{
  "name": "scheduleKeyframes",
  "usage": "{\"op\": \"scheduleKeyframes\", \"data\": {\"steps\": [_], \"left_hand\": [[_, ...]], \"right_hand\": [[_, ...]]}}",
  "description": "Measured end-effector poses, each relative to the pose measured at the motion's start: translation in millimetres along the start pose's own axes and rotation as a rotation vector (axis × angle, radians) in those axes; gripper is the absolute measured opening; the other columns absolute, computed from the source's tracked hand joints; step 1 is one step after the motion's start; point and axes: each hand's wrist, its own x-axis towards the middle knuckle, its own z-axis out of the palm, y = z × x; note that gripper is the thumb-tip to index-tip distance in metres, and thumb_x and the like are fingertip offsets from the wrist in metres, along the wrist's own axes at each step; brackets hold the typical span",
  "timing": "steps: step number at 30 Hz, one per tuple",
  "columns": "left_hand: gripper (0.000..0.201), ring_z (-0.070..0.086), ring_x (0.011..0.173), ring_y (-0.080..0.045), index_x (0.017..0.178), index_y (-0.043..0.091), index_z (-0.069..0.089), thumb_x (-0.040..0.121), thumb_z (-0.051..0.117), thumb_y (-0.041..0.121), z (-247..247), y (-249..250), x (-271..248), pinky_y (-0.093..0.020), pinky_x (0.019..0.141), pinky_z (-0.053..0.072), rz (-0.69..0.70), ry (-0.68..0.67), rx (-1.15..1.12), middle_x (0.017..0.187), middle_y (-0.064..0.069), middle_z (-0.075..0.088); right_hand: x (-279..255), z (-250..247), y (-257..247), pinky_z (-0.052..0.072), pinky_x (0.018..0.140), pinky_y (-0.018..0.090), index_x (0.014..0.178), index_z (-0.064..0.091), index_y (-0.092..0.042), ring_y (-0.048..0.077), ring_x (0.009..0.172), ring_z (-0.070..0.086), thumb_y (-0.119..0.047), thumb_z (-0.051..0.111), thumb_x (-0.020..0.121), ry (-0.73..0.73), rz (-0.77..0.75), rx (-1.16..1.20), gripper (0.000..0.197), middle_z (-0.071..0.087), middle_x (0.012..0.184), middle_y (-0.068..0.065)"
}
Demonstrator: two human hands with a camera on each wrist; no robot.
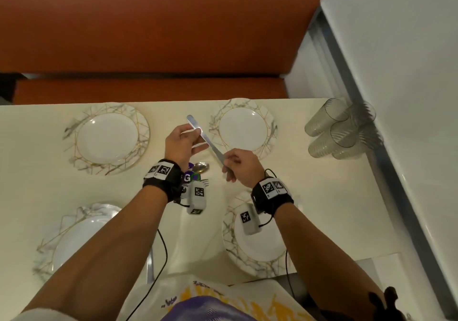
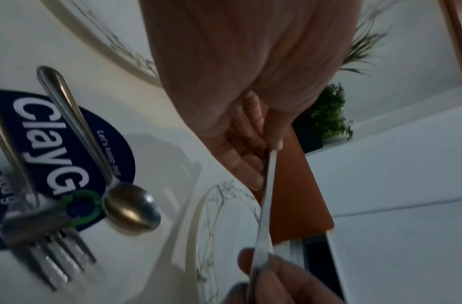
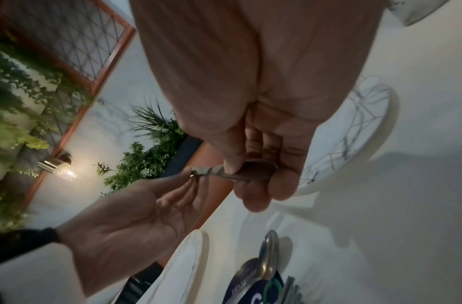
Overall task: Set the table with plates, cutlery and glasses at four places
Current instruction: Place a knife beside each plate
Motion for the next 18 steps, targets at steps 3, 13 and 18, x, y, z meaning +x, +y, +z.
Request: {"op": "scheduleKeyframes", "data": {"steps": [3,13,18], "left_hand": [[0.027,0.076,0.096,-0.030,0.125,0.019,0.059,0.100,0.061,0.008,11,-13,-5,-0.043,0.083,0.063,-0.016,-0.089,0.083,0.110,-0.015,0.074],[0.044,0.077,0.092,-0.028,0.134,0.018,0.057,0.095,0.068,0.000,7,-12,13,-0.040,0.077,0.064,0.009,-0.049,0.105,0.106,-0.015,0.075],[0.045,0.076,0.092,-0.031,0.132,0.016,0.061,0.091,0.072,-0.001,2,-1,56,-0.041,0.071,0.065,-0.004,0.001,0.235,0.104,-0.018,0.076]], "right_hand": [[0,7,-1,0.051,0.050,0.031,0.097,0.061,-0.006,0.024,0.052,0.066,-0.006,0.054,0.096,-0.013,0.013,-0.024,0.007,0.073,0.076,0.015],[-3,-7,14,0.062,0.061,0.043,0.111,0.062,0.002,0.038,0.065,0.073,-0.004,0.051,0.099,-0.009,0.064,0.084,0.018,0.074,0.083,0.018],[-10,-17,30,0.060,0.062,0.042,0.104,0.064,-0.005,0.039,0.067,0.073,-0.010,0.054,0.099,0.108,0.113,0.132,0.012,0.073,0.081,0.014]]}}
